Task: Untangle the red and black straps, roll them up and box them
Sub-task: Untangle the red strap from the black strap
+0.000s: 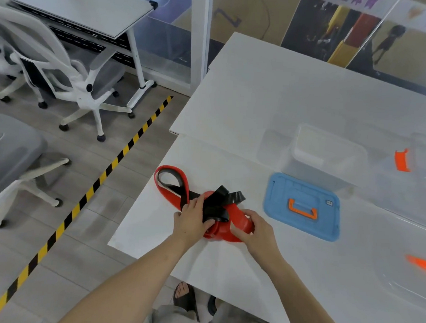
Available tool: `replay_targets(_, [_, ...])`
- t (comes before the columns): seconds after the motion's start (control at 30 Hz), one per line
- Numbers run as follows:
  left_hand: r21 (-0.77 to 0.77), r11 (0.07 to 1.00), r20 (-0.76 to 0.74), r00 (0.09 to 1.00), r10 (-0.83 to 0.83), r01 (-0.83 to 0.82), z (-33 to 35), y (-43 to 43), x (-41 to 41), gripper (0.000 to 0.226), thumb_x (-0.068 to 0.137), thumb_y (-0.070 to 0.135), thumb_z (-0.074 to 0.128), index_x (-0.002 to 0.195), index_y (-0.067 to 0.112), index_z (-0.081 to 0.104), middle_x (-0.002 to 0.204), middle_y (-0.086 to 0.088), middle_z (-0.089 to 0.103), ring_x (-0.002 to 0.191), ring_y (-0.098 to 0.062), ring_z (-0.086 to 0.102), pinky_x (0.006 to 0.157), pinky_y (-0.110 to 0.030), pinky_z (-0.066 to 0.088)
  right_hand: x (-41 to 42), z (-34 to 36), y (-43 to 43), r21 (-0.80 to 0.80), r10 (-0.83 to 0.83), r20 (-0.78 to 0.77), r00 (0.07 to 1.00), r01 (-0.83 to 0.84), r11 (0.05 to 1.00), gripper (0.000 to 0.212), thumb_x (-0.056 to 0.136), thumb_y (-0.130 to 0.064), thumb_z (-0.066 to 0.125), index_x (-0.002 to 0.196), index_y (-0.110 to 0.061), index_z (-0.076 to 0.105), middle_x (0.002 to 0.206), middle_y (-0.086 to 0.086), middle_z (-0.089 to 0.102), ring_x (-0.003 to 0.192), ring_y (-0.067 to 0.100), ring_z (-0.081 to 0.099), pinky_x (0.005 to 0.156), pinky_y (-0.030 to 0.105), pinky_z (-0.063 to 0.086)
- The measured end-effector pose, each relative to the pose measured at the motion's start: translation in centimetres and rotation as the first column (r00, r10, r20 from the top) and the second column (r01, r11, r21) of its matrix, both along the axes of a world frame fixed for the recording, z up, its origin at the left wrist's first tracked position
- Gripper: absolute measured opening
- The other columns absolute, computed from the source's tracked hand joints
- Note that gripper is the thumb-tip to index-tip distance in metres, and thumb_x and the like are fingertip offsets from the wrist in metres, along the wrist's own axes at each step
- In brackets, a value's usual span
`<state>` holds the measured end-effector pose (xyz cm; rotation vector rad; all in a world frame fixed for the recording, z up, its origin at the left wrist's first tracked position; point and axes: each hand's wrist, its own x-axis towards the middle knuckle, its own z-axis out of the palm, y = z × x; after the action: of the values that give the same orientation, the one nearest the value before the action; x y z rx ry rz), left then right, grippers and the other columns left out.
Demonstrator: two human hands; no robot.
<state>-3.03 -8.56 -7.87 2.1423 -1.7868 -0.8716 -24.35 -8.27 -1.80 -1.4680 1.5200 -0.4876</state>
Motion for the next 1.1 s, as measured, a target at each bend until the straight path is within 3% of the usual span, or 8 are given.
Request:
replay_targets(0.23, [-0.129, 0.992, 0.202, 0.979, 0.013, 0.013, 1.1, -1.8, 1.2, 0.027, 0.100, 0.019, 0.049, 0.120, 0.029, 0.065, 0.099, 0.004, 0.068, 0.092, -0.021, 0.068, 0.078, -0.041, 0.053, -1.9, 0.9, -0.1, -0.112, -0.157, 0.037, 0.987, 0.160, 0.981, 0.031, 0.091, -0.025, 0.080, 0.119, -0.031, 0.070, 0.107, -0.016, 0.072, 0.098, -0.005, 0.064, 0.081, 0.015, 0.050])
replay_targets(0.43, [-0.062, 0.926, -0.138, 0.922, 0.361, -0.372, 1.9, -2.7, 3.4, 0.024, 0.104, 0.016, 0.044, 0.103, 0.011, 0.067, 0.100, -0.010, 0.072, 0.088, -0.033, 0.067, 0.074, -0.041, 0.052, -3.3, 1.3, -0.1, -0.151, -0.210, 0.055, 0.976, 0.216, 0.965, 0.020, 0.090, -0.022, 0.080, 0.108, -0.030, 0.075, 0.092, -0.013, 0.075, 0.086, 0.006, 0.066, 0.079, 0.023, 0.054])
replay_targets(0.6, [0.096, 0.952, -0.172, 0.937, 0.305, -0.292, 1.3, -1.9, 4.9, 0.035, 0.093, 0.010, 0.052, 0.122, 0.028, 0.061, 0.114, 0.000, 0.071, 0.104, -0.026, 0.066, 0.091, -0.041, 0.054, -3.6, 0.1, 0.2, -0.015, -0.066, -0.132, 0.989, 0.064, 0.998, 0.015, 0.085, -0.025, 0.075, 0.093, -0.033, 0.065, 0.090, -0.009, 0.070, 0.084, 0.014, 0.067, 0.077, 0.033, 0.058])
replay_targets(0.77, [0.206, 0.978, -0.086, 0.996, -0.013, 0.030, -0.1, -0.1, 4.6, 0.071, 0.087, 0.017, 0.045, 0.139, 0.064, 0.038, 0.126, 0.003, 0.056, 0.117, -0.026, 0.055, 0.106, -0.048, 0.048, -2.0, -1.4, 0.1, 0.134, 0.083, -0.236, 0.968, -0.053, 0.990, 0.037, 0.087, -0.049, 0.066, 0.118, -0.044, 0.048, 0.092, -0.004, 0.071, 0.084, 0.018, 0.070, 0.072, 0.035, 0.055])
replay_targets(0.83, [0.228, 0.971, -0.087, 0.995, -0.046, 0.065, -1.2, 0.9, 4.6, 0.063, 0.092, 0.028, 0.044, 0.146, 0.059, 0.036, 0.141, -0.001, 0.050, 0.129, -0.031, 0.051, 0.112, -0.049, 0.044, -1.7, -2.4, -0.2, 0.143, 0.101, -0.326, 0.940, -0.057, 0.988, 0.043, 0.085, -0.063, 0.060, 0.123, -0.045, 0.049, 0.096, -0.004, 0.072, 0.090, 0.021, 0.070, 0.076, 0.036, 0.054])
replay_targets(0.93, [0.253, 0.967, -0.081, 0.997, -0.017, 0.037, 0.0, 2.5, 4.2, 0.050, 0.099, 0.054, 0.036, 0.149, 0.059, 0.033, 0.162, -0.006, 0.031, 0.148, -0.038, 0.031, 0.124, -0.052, 0.031, -1.5, -3.1, -0.8, 0.065, 0.114, -0.456, 0.883, -0.095, 0.993, 0.025, 0.095, -0.047, 0.057, 0.117, -0.036, 0.064, 0.098, -0.005, 0.066, 0.099, 0.023, 0.068, 0.083, 0.039, 0.057])
replay_targets(1.0, [0.269, 0.963, -0.038, 0.999, -0.015, 0.025, 0.5, 3.1, 3.9, 0.058, 0.105, 0.032, 0.045, 0.159, 0.042, 0.029, 0.166, -0.011, 0.021, 0.152, -0.039, 0.019, 0.124, -0.049, 0.026, -1.1, -3.4, -1.0, -0.018, 0.111, -0.488, 0.866, -0.137, 0.990, 0.017, 0.098, -0.034, 0.057, 0.108, -0.029, 0.071, 0.100, -0.002, 0.060, 0.102, 0.024, 0.066, 0.083, 0.039, 0.056])
replay_targets(1.1, [0.222, 0.973, -0.087, 0.992, 0.086, -0.065, 0.4, 3.7, 4.5, 0.068, 0.097, 0.007, 0.052, 0.159, 0.026, 0.032, 0.147, -0.015, 0.044, 0.137, -0.036, 0.042, 0.111, -0.037, 0.040, 0.1, -3.3, -1.6, -0.082, 0.123, -0.433, 0.893, -0.175, 0.981, 0.021, 0.093, -0.035, 0.066, 0.112, -0.027, 0.068, 0.111, -0.002, 0.061, 0.110, 0.023, 0.062, 0.086, 0.037, 0.054])
